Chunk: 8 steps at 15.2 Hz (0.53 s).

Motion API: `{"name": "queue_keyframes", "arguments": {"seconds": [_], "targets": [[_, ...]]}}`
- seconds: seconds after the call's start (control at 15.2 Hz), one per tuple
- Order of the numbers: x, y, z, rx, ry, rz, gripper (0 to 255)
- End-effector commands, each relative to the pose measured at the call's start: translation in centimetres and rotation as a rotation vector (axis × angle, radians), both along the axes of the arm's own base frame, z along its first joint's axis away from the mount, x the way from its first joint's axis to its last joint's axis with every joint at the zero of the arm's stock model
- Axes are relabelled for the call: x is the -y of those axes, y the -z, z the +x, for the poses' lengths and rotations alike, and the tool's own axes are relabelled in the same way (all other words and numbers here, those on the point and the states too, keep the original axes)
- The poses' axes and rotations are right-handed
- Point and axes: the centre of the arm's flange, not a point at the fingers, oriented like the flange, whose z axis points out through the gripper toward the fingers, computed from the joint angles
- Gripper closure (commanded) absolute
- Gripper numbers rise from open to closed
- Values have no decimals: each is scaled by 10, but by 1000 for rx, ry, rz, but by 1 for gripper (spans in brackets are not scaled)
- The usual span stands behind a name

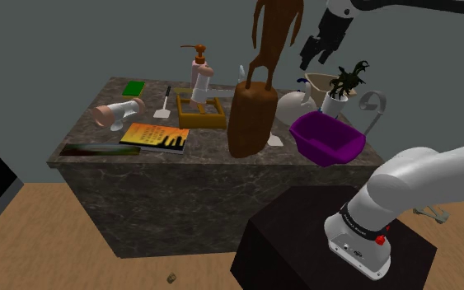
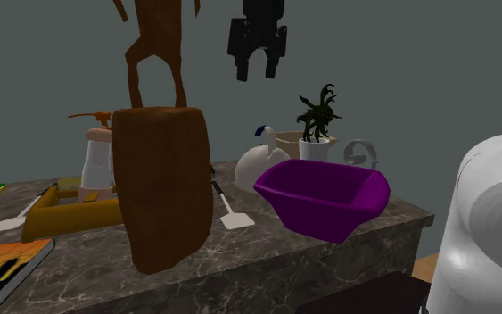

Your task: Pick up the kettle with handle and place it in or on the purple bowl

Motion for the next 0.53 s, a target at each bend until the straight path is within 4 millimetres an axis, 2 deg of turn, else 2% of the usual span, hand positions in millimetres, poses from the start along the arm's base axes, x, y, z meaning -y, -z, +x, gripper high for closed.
{"name": "queue_keyframes", "arguments": {"seconds": [0.0,0.46], "targets": [[21,7,16,-5,79,24,0],[101,50,57,-26,346,106,0]]}}
